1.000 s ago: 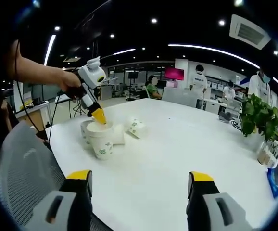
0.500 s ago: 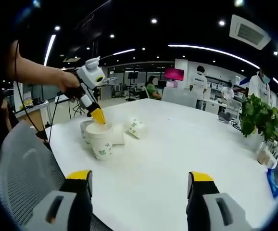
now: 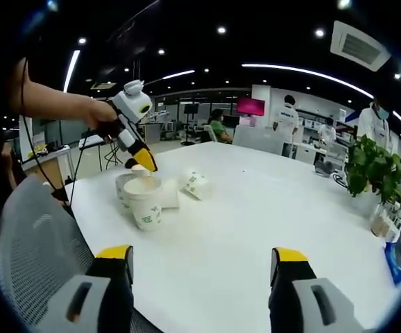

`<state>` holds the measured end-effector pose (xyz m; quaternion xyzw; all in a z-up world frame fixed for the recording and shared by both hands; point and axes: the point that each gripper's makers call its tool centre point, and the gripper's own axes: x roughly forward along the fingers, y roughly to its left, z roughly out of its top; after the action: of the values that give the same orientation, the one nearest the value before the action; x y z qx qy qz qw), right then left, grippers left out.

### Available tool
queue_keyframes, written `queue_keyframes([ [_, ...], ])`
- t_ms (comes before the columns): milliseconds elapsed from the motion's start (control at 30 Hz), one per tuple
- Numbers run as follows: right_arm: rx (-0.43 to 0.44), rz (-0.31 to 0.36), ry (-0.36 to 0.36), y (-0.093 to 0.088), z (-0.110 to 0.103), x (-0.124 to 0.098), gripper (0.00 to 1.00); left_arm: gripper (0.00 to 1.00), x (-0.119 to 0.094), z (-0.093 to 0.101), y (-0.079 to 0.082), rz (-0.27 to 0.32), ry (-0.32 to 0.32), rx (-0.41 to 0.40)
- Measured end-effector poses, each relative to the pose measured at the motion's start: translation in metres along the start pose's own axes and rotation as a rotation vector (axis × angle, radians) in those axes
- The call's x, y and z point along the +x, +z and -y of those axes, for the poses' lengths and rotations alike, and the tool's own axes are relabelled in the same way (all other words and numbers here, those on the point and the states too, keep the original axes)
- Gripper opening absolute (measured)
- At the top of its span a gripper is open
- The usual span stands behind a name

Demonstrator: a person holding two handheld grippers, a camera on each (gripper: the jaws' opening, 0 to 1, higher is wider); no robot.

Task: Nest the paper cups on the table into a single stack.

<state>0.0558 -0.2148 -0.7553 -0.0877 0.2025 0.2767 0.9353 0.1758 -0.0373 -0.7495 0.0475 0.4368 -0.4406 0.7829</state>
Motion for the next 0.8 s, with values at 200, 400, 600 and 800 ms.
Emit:
queue_keyframes([
  [200, 0.004, -0.002, -0.004, 0.001, 0.000, 0.000, 0.82, 0.24, 0.007, -0.013, 0.004, -0.003, 0.039, 0.030],
  [400, 0.006, -0.005, -0.004, 0.000, 0.000, 0.000, 0.82, 0.27, 0.013, -0.023, 0.006, -0.016, 0.069, 0.050],
  [600, 0.008, -0.010, -0.005, -0.001, 0.000, 0.000, 0.81, 0.30, 0.023, -0.033, 0.004, -0.044, 0.086, 0.056],
  [800, 0.011, -0.014, -0.004, -0.002, 0.000, 0.000, 0.81, 0.30, 0.033, -0.040, -0.001, -0.080, 0.097, 0.057],
])
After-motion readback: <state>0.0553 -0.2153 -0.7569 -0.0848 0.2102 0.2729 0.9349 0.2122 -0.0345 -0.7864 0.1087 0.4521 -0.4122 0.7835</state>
